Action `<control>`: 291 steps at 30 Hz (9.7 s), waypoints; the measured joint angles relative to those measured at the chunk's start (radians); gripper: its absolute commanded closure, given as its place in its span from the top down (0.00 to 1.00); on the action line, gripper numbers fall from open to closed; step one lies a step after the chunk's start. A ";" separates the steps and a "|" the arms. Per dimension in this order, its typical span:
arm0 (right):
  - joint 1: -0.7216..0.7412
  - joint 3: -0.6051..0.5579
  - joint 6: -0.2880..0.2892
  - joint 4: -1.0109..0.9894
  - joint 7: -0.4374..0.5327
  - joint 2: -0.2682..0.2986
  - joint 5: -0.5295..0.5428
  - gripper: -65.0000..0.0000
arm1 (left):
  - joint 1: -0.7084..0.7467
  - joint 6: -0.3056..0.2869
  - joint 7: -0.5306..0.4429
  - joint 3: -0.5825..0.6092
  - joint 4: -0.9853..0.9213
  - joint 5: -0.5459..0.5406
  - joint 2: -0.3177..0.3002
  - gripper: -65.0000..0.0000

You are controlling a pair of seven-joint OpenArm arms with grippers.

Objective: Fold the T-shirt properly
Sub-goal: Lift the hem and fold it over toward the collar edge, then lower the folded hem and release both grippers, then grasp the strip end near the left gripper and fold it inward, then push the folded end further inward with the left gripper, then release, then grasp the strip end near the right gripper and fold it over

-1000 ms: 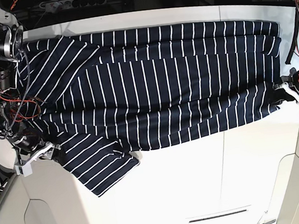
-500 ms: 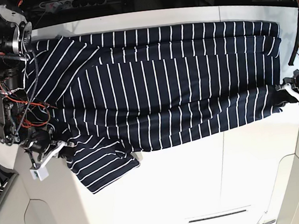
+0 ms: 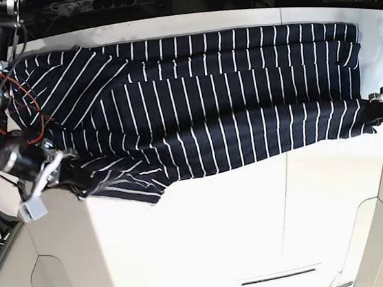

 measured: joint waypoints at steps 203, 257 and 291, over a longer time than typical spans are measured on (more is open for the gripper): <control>-0.392 0.406 0.004 -0.090 0.092 -0.074 -0.006 0.58 | 0.408 0.003 -0.123 0.181 0.471 -0.052 0.630 0.53; -0.349 0.388 0.006 -0.018 0.000 -0.018 0.019 0.00 | 0.285 0.002 0.014 -0.099 0.432 -0.090 0.524 0.53; -0.356 -0.435 0.003 0.342 -0.036 -0.296 -0.278 0.69 | 0.332 0.001 0.014 -0.057 0.432 -0.066 0.555 0.53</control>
